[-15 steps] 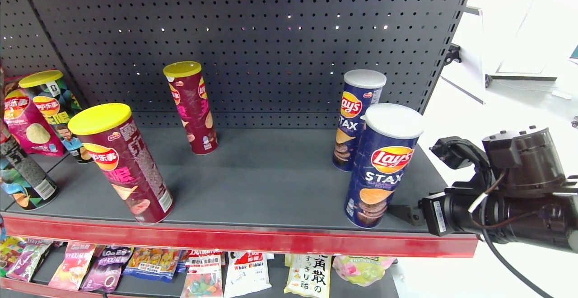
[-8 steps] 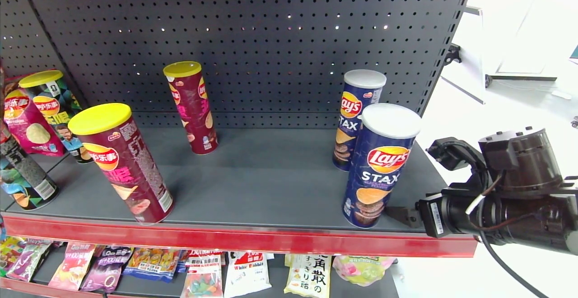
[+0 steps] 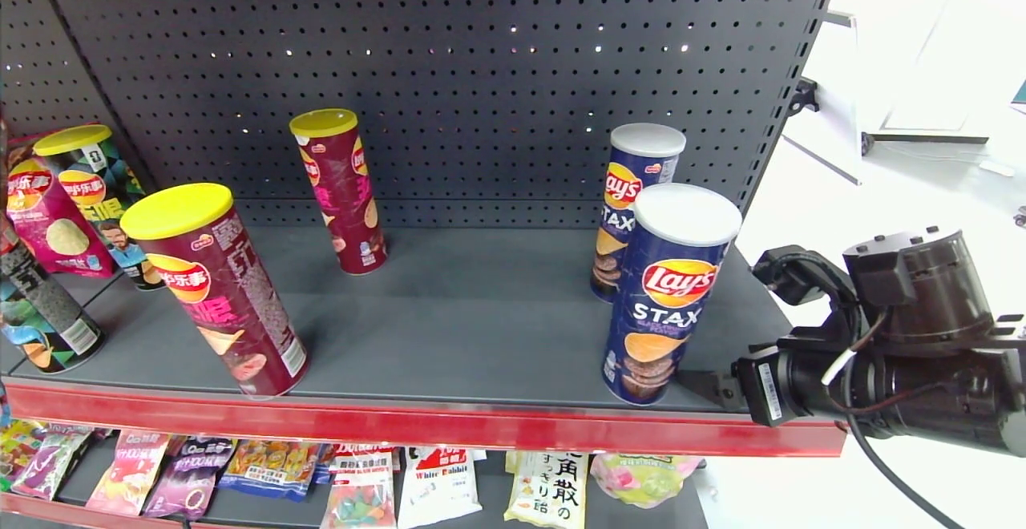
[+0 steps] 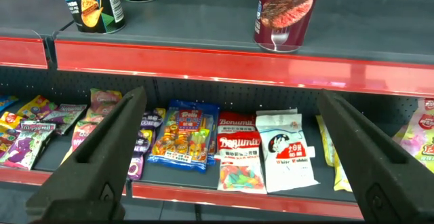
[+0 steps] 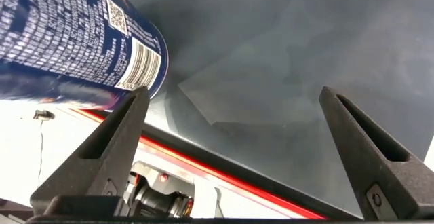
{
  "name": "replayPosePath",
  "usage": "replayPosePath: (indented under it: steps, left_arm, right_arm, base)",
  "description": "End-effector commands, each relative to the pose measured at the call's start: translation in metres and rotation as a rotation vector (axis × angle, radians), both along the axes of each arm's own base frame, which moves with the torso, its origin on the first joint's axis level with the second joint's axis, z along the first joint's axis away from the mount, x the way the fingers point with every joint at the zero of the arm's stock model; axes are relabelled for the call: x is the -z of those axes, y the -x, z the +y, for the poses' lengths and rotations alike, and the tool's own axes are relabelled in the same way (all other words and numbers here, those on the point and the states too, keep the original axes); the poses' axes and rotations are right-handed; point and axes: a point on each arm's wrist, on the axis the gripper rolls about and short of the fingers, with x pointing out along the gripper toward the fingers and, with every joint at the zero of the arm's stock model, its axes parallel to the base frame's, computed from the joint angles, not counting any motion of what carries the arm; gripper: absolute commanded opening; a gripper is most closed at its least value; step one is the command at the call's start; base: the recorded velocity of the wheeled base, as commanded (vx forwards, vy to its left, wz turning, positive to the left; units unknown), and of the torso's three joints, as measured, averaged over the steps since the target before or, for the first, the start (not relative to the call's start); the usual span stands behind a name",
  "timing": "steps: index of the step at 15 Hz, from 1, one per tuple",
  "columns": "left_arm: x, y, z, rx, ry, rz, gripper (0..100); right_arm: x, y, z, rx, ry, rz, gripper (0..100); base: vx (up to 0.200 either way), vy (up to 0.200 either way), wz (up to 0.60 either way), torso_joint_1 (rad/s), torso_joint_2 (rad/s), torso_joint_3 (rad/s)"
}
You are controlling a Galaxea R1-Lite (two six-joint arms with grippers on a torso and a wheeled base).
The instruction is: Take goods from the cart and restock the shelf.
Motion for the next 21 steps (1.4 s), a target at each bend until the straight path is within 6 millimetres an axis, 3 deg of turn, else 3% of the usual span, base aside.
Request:
replayPosePath:
  steps: [1,21]
  left_arm:
    - [0.0,0.0,0.0,-0.001,0.0,0.0,100]
    - [0.0,0.0,0.0,0.001,0.0,0.0,100]
  right_arm:
    - [-0.0005,0.0003,0.0015,-0.006,-0.001,-0.002,100]
    - [0.0007,-0.0052,0.0076,0.003,0.01,-0.019,100]
  base:
    - [0.0,0.0,0.0,0.0,0.0,0.0]
    - [0.0,0.0,0.0,0.0,0.0,0.0]
